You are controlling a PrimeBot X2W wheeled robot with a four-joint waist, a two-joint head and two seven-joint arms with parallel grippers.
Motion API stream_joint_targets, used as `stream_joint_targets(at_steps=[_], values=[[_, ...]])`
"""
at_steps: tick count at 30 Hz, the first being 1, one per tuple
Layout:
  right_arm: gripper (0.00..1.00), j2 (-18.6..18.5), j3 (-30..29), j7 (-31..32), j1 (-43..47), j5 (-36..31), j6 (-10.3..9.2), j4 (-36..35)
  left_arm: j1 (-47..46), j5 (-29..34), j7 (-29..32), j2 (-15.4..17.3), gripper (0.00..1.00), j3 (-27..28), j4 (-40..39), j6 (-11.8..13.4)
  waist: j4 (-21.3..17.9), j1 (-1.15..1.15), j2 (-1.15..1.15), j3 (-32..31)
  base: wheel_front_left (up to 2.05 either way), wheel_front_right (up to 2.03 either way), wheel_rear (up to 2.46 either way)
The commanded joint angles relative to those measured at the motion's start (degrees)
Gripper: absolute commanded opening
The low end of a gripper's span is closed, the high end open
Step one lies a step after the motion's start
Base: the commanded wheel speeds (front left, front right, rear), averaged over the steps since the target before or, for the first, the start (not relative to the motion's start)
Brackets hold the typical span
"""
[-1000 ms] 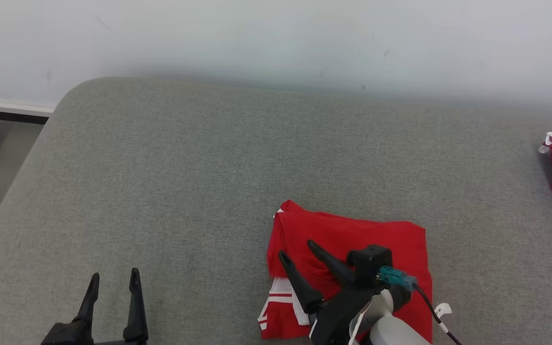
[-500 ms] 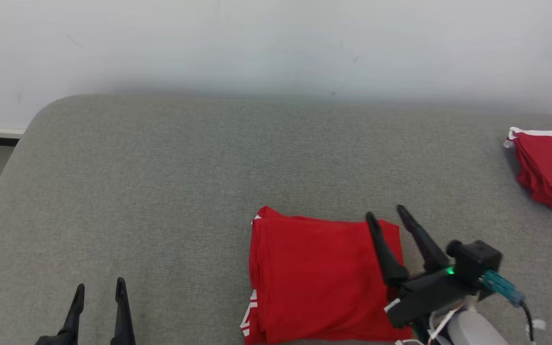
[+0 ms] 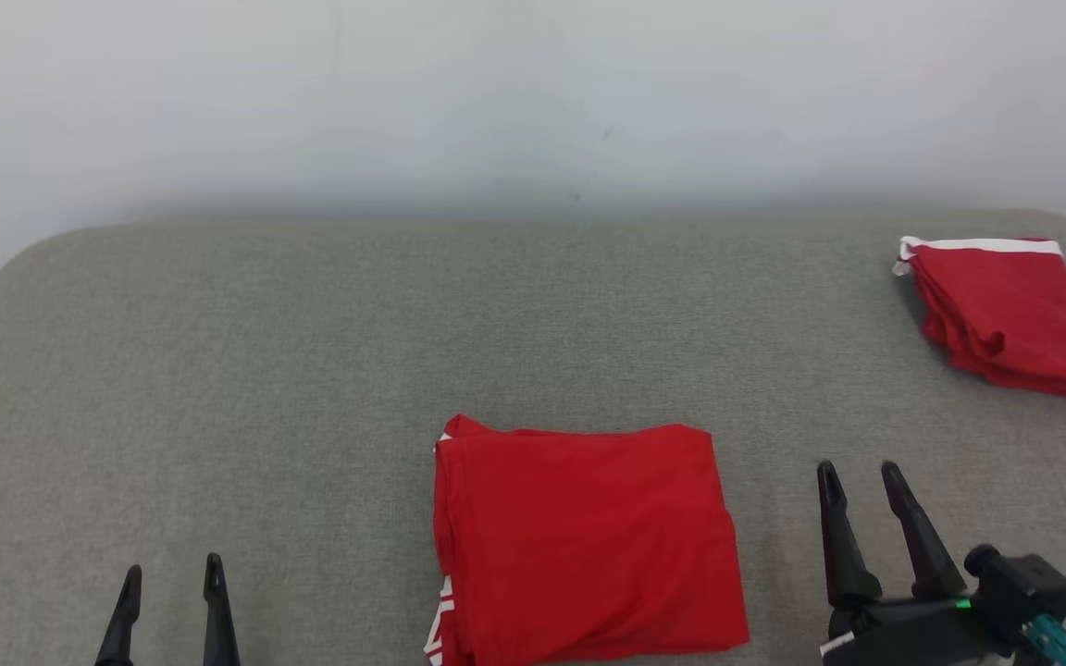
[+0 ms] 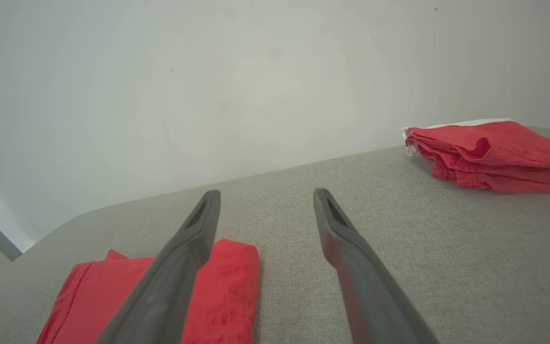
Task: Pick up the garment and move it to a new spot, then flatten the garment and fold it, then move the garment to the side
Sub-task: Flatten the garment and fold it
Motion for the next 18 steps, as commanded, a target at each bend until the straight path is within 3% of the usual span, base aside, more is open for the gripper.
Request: stream_joint_targets(at_steps=[1,18], values=[[1.0,0.38,-0.07,-0.43,0.61,-0.35,-0.17,-0.28,0.91,0.25,-0.18,-0.09,1.0,0.18,-0.26,0.02,-0.77,0.0,0.0,-0.66,0.0,0.0,0.0],[1.0,2.02,-2.42,-0.44,6.07,-4.9,-0.17,-4.41,3.87,3.67,-0.18,1.18,1.0,-2.32,-3.69,-1.09,-2.26,0.0,0.0,-3.03,0.0,0.0,0.0]])
